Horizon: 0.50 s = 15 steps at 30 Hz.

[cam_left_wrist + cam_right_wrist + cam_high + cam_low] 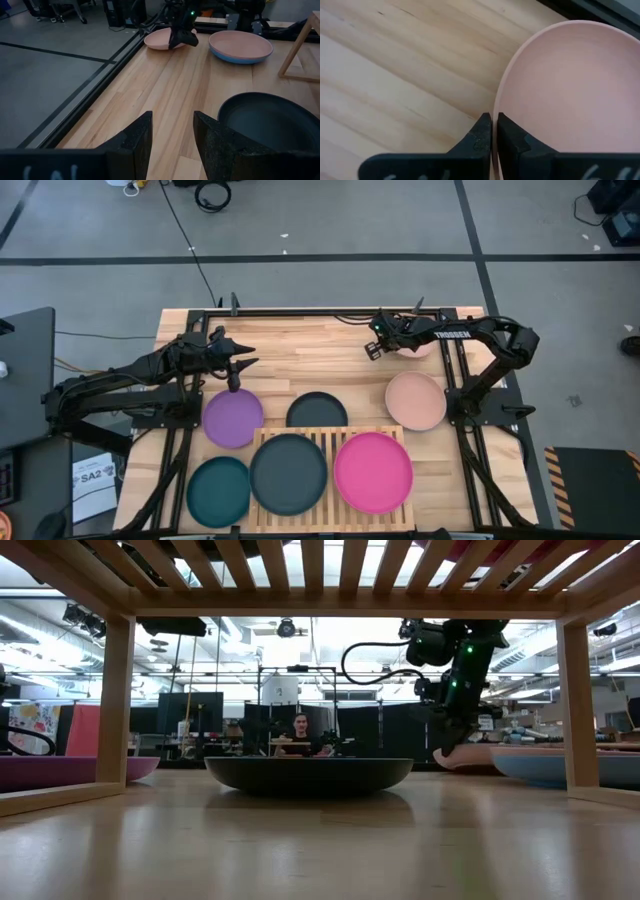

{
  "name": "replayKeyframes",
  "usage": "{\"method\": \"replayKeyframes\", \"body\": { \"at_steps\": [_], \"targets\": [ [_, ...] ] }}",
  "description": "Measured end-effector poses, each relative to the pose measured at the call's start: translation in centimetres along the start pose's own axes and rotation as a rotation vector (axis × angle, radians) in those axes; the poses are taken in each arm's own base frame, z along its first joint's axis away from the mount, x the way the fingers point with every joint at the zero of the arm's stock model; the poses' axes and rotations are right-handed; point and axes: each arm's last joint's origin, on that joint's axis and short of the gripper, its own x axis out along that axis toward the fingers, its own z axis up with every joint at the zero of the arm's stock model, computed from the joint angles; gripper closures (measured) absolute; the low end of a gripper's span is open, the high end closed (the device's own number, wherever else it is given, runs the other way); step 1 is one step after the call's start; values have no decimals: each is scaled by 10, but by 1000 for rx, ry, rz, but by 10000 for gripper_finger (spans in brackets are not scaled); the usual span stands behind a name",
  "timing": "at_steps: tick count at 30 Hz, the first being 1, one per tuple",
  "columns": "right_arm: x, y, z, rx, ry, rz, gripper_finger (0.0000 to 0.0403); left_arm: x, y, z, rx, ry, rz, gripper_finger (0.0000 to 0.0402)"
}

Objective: Place and stack plates onto a shelf
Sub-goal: Stack the top light orange plate on top of the pink plate on the shelf

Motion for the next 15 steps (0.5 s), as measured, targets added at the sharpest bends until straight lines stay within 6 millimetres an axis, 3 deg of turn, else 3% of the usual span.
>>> {"method": "replayKeyframes", "body": {
  "at_steps": [15],
  "targets": [
    [-6,16,-11,-77,38,46,386,0,0,0,0,0,0,253]
  ]
}}
